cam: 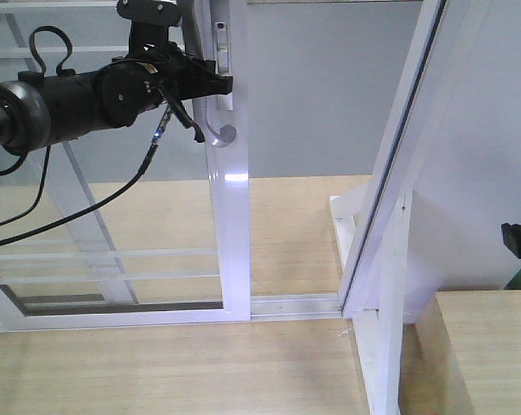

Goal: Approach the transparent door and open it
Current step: 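Push the door frame with the left gripper to slide the door wider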

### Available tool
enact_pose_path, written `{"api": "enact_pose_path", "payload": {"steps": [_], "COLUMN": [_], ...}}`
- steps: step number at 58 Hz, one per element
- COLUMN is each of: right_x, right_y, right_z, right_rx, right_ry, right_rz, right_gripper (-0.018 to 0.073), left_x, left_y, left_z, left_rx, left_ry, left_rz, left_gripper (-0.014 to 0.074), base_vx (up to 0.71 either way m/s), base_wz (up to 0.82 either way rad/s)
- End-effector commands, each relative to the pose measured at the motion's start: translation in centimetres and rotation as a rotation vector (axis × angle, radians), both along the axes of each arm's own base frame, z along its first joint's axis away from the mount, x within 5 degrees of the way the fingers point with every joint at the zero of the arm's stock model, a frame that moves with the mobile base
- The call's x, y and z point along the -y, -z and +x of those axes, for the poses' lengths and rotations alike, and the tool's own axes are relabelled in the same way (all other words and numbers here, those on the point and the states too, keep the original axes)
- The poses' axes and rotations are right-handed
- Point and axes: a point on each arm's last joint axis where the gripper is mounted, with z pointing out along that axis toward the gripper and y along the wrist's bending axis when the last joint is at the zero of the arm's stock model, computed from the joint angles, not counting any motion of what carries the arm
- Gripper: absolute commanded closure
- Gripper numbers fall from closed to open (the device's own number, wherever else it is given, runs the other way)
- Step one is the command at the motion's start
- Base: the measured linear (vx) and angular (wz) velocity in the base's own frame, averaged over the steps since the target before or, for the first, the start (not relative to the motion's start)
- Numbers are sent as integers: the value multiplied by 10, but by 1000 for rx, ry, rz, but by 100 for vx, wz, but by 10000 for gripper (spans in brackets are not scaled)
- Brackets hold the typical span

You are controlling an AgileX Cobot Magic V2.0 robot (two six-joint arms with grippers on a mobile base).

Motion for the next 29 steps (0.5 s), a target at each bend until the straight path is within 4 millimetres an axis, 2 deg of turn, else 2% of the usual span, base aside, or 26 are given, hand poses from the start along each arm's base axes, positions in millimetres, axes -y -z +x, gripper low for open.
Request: {"api": "enact_pose_path", "payload": {"steps": [1, 18, 29], "right_x": [-2, -2, -3], "right_y": [-19, -19, -19], "right_z": [1, 1, 1], "right_rx": [117, 115, 115], "right_ry": [-32, -31, -30], "right_rz": [13, 17, 22], "right_gripper": [564, 564, 564], "left_x": [-34, -51, -69], "left_y": [-36, -60, -77], "left_z": [14, 9, 4], "left_rx": [166, 226, 240], "left_ry": [-120, -131, -160], "left_rz": [-63, -15, -20], "left_gripper": [596, 596, 596], "base_vx": [0, 0, 0], "base_wz": [0, 0, 0]}}
